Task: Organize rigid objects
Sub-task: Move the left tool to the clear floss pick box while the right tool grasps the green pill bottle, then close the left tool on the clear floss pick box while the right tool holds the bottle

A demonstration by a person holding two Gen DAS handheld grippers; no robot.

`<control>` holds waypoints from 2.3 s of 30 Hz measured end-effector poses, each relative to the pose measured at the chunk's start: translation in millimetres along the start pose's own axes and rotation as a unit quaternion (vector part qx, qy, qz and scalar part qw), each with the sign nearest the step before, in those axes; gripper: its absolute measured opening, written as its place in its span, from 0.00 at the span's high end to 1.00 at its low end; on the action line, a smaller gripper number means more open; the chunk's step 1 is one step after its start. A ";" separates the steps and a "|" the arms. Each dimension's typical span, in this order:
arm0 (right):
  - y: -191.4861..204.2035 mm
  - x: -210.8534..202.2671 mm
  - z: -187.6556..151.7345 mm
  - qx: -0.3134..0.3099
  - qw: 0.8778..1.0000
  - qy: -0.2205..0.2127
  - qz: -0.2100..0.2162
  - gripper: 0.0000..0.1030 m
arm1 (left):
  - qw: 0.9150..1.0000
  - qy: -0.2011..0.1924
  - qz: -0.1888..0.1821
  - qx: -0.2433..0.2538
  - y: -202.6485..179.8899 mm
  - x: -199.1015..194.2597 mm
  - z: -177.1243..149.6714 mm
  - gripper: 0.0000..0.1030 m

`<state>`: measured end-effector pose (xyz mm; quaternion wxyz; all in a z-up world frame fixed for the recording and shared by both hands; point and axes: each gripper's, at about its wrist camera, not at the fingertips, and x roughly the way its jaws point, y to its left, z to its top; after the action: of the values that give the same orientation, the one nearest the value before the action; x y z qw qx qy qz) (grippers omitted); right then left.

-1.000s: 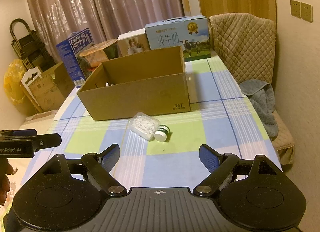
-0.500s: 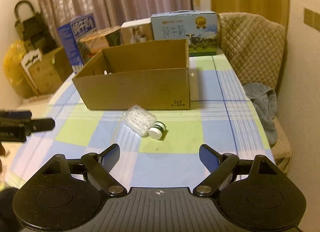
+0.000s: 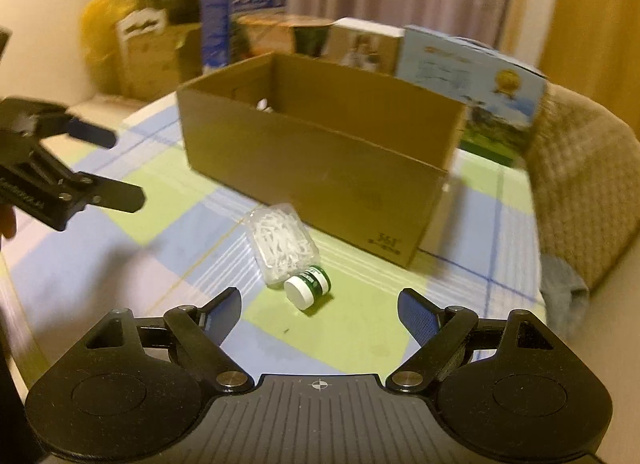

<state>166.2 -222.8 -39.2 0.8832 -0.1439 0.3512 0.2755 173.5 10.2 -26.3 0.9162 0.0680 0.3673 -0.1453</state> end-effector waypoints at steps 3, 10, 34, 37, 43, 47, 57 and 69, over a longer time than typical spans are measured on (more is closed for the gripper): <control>-6.7 21.8 -1.2 -0.027 0.999 0.008 0.017 0.19 | 1.000 0.017 -0.011 0.002 1.9 20.9 -2.5 0.01; -13.6 71.2 -6.9 -0.098 0.993 0.026 0.055 0.31 | 0.998 0.045 -0.019 0.027 6.1 60.2 -14.5 0.01; -52.9 84.7 -1.6 0.188 0.980 0.054 -0.041 0.72 | 0.996 0.011 -0.072 0.057 -32.3 102.1 5.4 0.01; -60.0 76.3 -5.6 0.238 0.968 0.045 -0.059 0.72 | 0.995 0.014 -0.064 0.070 -41.8 114.1 7.5 0.01; -59.4 74.0 -9.1 0.242 0.966 0.051 -0.068 0.72 | 0.996 0.013 -0.060 0.072 -49.1 134.5 5.7 0.03; -56.9 76.7 -10.2 0.238 0.968 0.053 -0.066 0.72 | 0.997 0.017 -0.050 0.063 -50.6 142.6 6.5 0.15; -53.9 80.9 -11.7 0.227 0.970 0.053 -0.064 0.72 | 0.998 0.034 -0.032 0.032 -53.2 131.7 -2.6 0.13; -51.5 82.0 -11.7 0.224 0.971 0.056 -0.065 0.72 | 0.999 0.044 -0.019 -0.019 -50.4 129.2 -0.7 0.16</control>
<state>239.5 -237.9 -101.8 0.8881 0.0195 0.4423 0.1234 246.0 -65.4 -117.3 0.8971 0.0501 0.4115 -0.1529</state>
